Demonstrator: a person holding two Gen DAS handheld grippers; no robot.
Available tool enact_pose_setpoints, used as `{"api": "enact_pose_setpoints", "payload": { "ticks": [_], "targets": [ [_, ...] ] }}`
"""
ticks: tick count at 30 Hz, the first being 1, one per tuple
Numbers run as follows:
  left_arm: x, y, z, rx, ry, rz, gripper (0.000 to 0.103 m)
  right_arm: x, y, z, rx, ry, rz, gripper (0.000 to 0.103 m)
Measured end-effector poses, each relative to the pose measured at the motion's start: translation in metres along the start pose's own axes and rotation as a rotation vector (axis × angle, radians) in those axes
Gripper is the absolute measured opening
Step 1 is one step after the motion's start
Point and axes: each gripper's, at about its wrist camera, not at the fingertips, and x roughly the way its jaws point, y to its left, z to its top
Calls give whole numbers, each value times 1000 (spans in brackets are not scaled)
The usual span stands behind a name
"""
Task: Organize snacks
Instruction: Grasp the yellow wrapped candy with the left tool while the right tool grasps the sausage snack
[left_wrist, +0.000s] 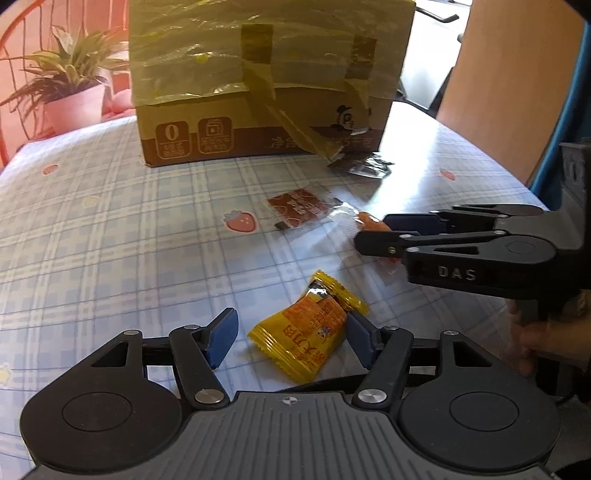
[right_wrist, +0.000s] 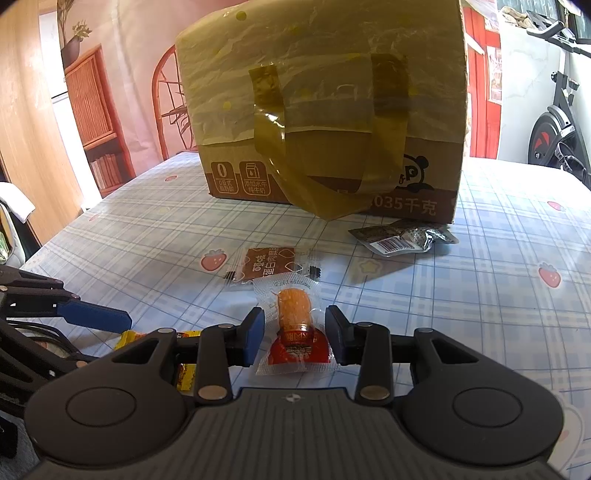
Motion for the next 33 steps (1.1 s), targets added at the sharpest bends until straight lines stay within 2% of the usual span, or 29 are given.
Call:
{"api": "enact_pose_setpoints", "payload": {
  "ticks": [6, 8, 16, 18, 22, 26, 30, 33],
  "targets": [
    [1, 17, 4, -70, -12, 83, 67, 0, 0, 0, -1, 1, 0, 39],
    [-1, 25, 5, -103, -19, 88, 65, 0, 0, 0, -1, 0, 0, 39],
    [-1, 35, 10, -133, -12, 106, 64, 0, 0, 0, -2, 2, -2, 39],
    [-1, 40, 11, -158, -8, 98, 64, 0, 0, 0, -3, 2, -2, 39],
    [-4, 48, 12, -183, -1, 25, 64, 0, 0, 1, -1, 2, -1, 39],
    [-3, 43, 13, -150, -10, 15, 64, 0, 0, 1, -2, 3, -1, 39],
    [3, 31, 10, -72, -6, 8, 65, 0, 0, 1, -3, 3, -2, 39],
    [3, 33, 9, -81, -17, 7, 64, 0, 0, 1, -2, 3, -2, 39]
  ]
}}
